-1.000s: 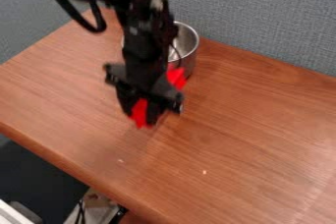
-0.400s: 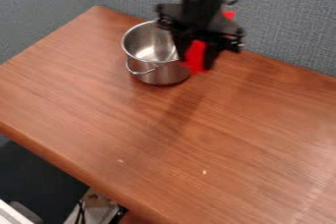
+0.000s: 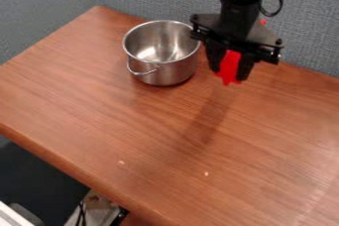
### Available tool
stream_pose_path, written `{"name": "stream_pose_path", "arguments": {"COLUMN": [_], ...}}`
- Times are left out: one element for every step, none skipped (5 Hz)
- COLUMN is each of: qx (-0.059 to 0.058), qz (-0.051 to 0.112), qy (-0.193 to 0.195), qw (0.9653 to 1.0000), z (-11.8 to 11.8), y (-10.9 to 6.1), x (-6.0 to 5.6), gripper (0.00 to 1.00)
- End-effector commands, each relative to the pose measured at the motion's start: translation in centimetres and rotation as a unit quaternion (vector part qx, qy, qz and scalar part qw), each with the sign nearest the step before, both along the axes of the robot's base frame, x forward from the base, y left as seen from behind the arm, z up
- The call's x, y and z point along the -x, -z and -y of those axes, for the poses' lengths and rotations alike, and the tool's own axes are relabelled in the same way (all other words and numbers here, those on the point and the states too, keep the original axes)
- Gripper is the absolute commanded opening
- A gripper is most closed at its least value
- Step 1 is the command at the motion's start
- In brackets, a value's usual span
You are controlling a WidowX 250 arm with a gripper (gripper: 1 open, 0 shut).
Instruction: Move the red object from the metal pot to the table
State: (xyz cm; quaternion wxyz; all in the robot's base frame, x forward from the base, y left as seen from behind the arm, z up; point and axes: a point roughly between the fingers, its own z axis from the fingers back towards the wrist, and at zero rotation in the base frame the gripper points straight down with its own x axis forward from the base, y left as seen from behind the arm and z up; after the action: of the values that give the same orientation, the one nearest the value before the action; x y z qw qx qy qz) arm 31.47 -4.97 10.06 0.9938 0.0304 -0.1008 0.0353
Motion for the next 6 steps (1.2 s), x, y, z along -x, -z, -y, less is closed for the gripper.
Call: {"name": "stream_pose_path", "arguments": {"qx": [-0.001,-0.003,-0.005,-0.005,-0.006,-0.006], "qz": [0.025,0.024,0.022,0.02,0.018,0.017], "qy": [-0.004,-0.008,-0.012,-0.016,-0.02,-0.023], "qw": [0.9997,0.9997,0.9997,0.9997,0.9996,0.9996], "z": [-0.4,-0.8,-1.2,-1.6,-1.9,-2.1], "y": [-1.6,-1.5,-1.4,-1.2,-1.0,-0.9], "x": [-0.7,-0.6,-0.6,-0.6,-0.7,-0.8], "gripper": [0.0,0.0,0.0,0.0,0.0,0.0]}}
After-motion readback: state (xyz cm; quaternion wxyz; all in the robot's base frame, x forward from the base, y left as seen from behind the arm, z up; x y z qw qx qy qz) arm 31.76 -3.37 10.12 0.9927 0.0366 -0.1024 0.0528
